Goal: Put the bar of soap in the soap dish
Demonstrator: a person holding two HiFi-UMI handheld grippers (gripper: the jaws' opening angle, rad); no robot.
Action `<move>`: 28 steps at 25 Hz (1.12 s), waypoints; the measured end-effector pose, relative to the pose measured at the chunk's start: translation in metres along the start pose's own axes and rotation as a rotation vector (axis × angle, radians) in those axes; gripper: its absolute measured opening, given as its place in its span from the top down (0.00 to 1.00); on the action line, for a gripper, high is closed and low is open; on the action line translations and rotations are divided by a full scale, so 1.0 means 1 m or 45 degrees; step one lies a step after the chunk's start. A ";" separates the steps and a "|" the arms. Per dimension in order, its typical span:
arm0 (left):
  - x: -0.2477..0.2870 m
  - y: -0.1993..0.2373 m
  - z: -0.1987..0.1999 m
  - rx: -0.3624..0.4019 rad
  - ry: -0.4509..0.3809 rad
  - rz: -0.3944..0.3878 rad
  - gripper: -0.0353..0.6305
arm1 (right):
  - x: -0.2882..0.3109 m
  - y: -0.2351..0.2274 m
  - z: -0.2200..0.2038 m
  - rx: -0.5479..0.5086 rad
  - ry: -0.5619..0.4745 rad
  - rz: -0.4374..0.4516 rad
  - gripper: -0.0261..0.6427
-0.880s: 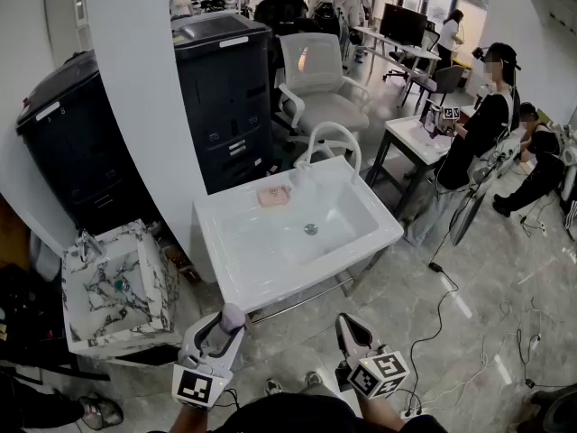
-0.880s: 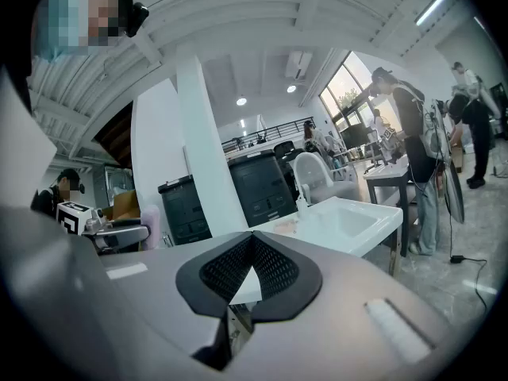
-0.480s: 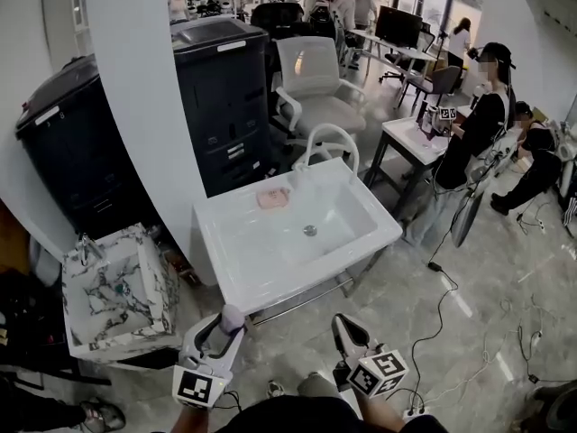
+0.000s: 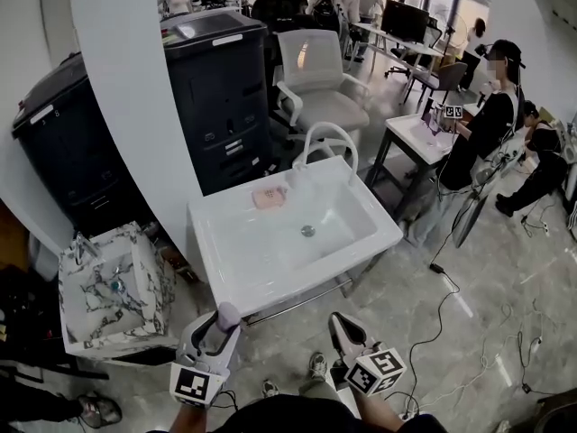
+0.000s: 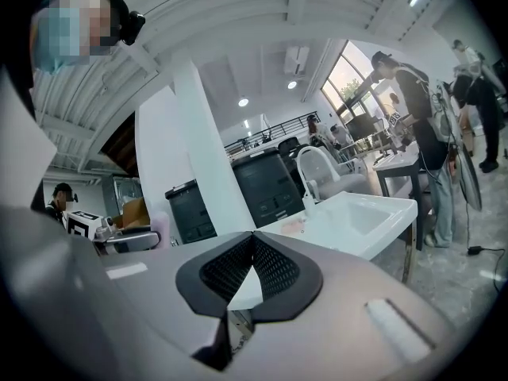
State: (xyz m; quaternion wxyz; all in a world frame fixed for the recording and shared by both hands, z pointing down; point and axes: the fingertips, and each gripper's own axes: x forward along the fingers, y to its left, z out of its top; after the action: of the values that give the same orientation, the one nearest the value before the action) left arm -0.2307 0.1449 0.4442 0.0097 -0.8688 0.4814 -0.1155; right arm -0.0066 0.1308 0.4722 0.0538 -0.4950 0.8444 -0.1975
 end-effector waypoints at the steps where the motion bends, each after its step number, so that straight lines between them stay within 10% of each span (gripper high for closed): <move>1: 0.006 -0.001 0.002 0.002 0.001 0.008 0.60 | 0.003 -0.005 0.003 -0.001 0.003 0.011 0.96; 28: 0.137 -0.027 0.036 0.044 0.058 0.291 0.60 | 0.064 -0.141 0.046 0.002 0.164 0.273 0.96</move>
State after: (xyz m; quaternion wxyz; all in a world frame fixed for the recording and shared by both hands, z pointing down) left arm -0.1306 0.0416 0.4386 0.0267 -0.8051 0.5754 -0.1417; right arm 0.0890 0.0021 0.4914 0.0205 -0.3880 0.8942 -0.2225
